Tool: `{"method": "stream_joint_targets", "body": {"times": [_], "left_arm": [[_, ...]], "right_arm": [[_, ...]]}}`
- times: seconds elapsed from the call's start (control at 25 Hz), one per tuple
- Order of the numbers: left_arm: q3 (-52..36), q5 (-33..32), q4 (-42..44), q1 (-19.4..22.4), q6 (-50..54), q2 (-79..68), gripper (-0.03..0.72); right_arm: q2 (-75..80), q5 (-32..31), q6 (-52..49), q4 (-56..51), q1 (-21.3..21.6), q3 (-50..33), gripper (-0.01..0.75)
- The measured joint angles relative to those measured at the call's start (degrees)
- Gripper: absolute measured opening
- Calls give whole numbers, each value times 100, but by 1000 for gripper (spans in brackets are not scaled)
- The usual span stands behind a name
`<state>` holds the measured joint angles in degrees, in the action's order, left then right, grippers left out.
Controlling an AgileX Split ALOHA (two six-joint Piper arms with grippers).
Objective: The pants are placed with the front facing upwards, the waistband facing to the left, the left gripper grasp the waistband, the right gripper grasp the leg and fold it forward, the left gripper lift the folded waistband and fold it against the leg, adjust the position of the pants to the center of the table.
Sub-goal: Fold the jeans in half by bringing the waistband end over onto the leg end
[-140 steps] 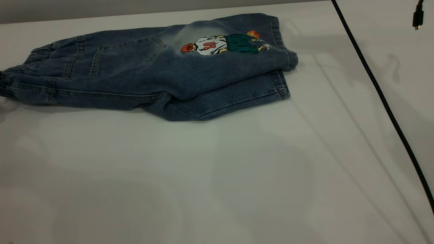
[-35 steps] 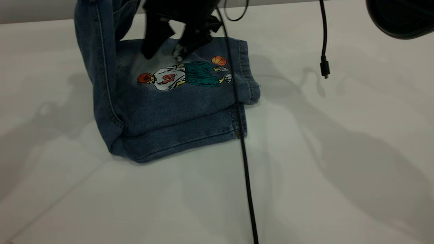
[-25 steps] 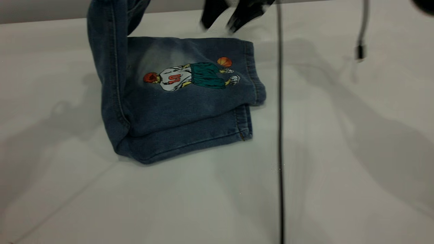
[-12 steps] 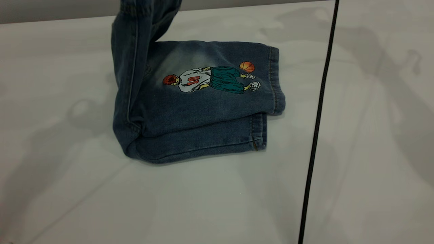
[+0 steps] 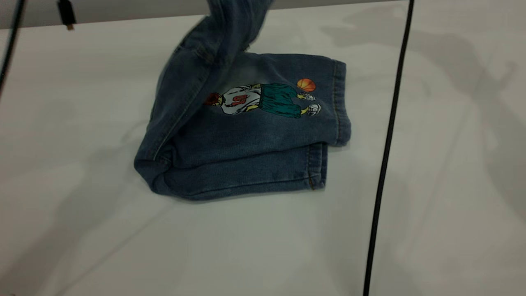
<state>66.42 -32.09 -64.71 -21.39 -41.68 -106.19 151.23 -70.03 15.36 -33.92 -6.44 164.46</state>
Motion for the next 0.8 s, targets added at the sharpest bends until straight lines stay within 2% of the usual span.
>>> {"method": "stream_joint_targets", "body": {"times": [0.36,0.52,0.64,0.8], "left_arm": [[0,809,-41,-621,-4,-663,151],[0,946,-22,-689,-67,-910,159],[0,887,18,-689,-361,-929,251],[7,883,18,-676,-1014,-917,478]], "right_arm": [[-330,1,6,-98,32,0,473],[-517,1,6,-262,32,0,473],[-675,1,0,-228,37,-6,473],[-925,1,-67,-223,37,-10,473]]}}
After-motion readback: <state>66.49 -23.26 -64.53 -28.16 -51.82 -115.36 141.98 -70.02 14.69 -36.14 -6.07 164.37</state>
